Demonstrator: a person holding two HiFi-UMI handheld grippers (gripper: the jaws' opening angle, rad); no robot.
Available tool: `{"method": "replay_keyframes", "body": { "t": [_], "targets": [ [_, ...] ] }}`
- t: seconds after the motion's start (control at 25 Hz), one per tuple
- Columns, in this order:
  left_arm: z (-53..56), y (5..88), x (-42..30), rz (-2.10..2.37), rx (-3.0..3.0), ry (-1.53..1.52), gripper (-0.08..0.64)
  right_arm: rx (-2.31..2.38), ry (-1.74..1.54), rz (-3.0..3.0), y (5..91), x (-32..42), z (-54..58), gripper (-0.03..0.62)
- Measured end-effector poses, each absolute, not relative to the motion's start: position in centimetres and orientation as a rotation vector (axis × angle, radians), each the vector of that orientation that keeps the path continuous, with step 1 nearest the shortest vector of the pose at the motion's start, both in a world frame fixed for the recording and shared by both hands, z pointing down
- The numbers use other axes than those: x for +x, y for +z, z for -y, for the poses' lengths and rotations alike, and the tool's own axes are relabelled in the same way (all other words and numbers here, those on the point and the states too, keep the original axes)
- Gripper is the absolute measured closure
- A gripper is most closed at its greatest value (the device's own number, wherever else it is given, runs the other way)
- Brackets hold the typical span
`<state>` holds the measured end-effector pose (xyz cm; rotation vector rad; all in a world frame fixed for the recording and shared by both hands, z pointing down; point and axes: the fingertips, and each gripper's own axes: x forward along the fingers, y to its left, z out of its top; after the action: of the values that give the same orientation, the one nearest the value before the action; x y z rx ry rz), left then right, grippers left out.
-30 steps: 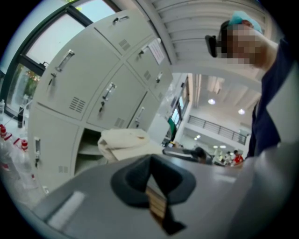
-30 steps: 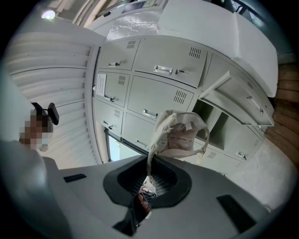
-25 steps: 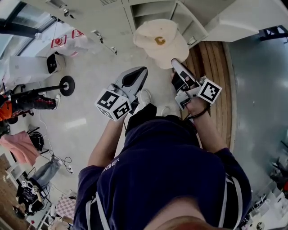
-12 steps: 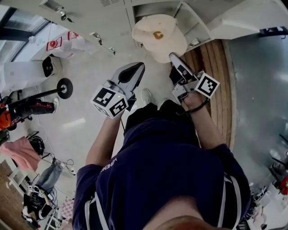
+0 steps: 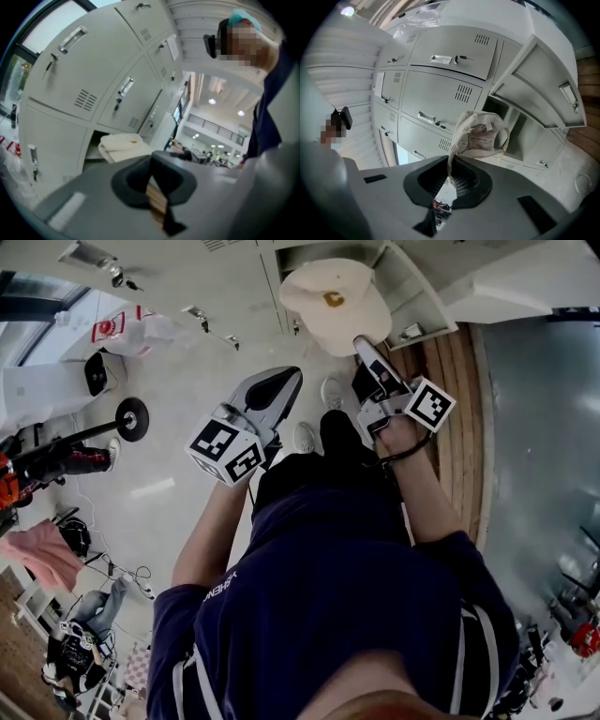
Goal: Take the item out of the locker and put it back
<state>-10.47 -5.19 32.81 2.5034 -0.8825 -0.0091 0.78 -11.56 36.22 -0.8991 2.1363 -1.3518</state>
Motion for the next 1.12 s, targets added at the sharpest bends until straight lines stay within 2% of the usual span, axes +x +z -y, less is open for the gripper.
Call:
{"method": "replay_keyframes", "body": {
  "t": [0.44, 1.12],
  "targets": [
    [10.8, 38.2, -9.9, 0.935, 2.456, 0.063, 0.557, -0.868, -1.404, -2.128, 43.7, 0.9, 20.5, 0.569],
    [15.6, 43.1, -10.0, 1.001, 2.435, 0.099, 0.557, -0.84, -1.402, -2.086, 49.4, 0.6, 29.9, 0.57]
  ]
}}
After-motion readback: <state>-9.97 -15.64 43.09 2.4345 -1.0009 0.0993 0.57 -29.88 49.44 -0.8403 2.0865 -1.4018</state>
